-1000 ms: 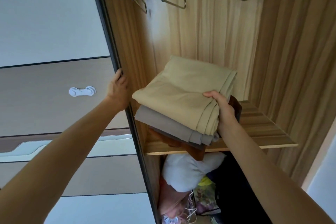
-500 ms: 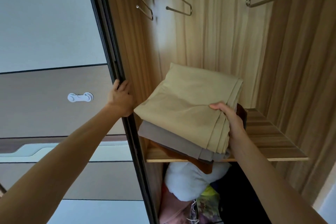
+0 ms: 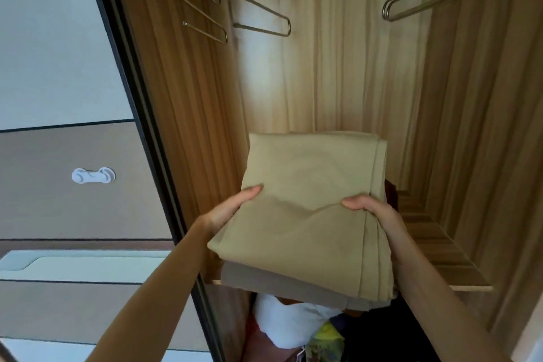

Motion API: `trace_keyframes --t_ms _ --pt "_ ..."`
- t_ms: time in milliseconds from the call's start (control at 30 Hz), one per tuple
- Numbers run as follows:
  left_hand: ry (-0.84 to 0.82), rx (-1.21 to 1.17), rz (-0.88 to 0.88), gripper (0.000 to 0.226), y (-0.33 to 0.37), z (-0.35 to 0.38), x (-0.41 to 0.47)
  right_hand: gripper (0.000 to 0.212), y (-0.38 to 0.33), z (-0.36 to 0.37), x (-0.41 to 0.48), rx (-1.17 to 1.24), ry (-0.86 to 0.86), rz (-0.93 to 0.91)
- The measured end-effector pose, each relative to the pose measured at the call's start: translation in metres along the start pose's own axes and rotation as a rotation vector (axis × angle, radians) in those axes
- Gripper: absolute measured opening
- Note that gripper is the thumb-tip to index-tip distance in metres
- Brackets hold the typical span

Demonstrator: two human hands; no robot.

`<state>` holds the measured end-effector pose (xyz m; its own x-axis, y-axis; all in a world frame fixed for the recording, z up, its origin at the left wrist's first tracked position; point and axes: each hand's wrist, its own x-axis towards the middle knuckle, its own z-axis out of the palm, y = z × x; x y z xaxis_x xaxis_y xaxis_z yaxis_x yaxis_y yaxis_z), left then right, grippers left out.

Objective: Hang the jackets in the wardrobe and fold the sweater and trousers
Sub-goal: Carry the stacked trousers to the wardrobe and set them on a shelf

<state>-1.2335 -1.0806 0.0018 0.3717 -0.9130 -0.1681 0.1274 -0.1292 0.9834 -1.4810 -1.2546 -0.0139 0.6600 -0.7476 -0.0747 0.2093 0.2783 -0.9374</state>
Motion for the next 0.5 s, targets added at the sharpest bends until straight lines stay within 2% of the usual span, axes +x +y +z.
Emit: trace_keyframes --t_ms 67,100,133,233,333,400,500 --pt "0.011 -0.052 0.017 0.095 -0.010 0.006 0.013 0.071 -0.003 -0.009 0.009 -0.016 -0.020 -0.029" --pt "0.014 -0.057 0.035 0.094 -0.012 0.009 0.019 0.075 -0.003 -0.013 0.016 -0.022 -0.022 -0.033" --pt "0.017 -0.048 0.057 0.083 -0.014 0.013 0.024 0.077 -0.002 -0.016 0.022 -0.026 -0.021 -0.027" --pt "0.059 -0.029 0.096 0.025 -0.009 0.025 0.036 0.081 0.001 -0.020 0.041 -0.001 -0.059 -0.029" --pt "0.048 0.018 0.087 0.028 -0.007 0.018 0.050 0.074 0.004 -0.019 0.061 0.021 -0.121 -0.020" --pt "0.116 0.035 0.079 0.035 -0.008 0.012 0.059 0.073 0.010 -0.015 0.077 0.019 -0.142 -0.012" --pt "0.175 -0.076 0.055 0.046 -0.019 -0.007 0.080 0.085 0.021 -0.012 0.110 -0.060 -0.155 0.017"
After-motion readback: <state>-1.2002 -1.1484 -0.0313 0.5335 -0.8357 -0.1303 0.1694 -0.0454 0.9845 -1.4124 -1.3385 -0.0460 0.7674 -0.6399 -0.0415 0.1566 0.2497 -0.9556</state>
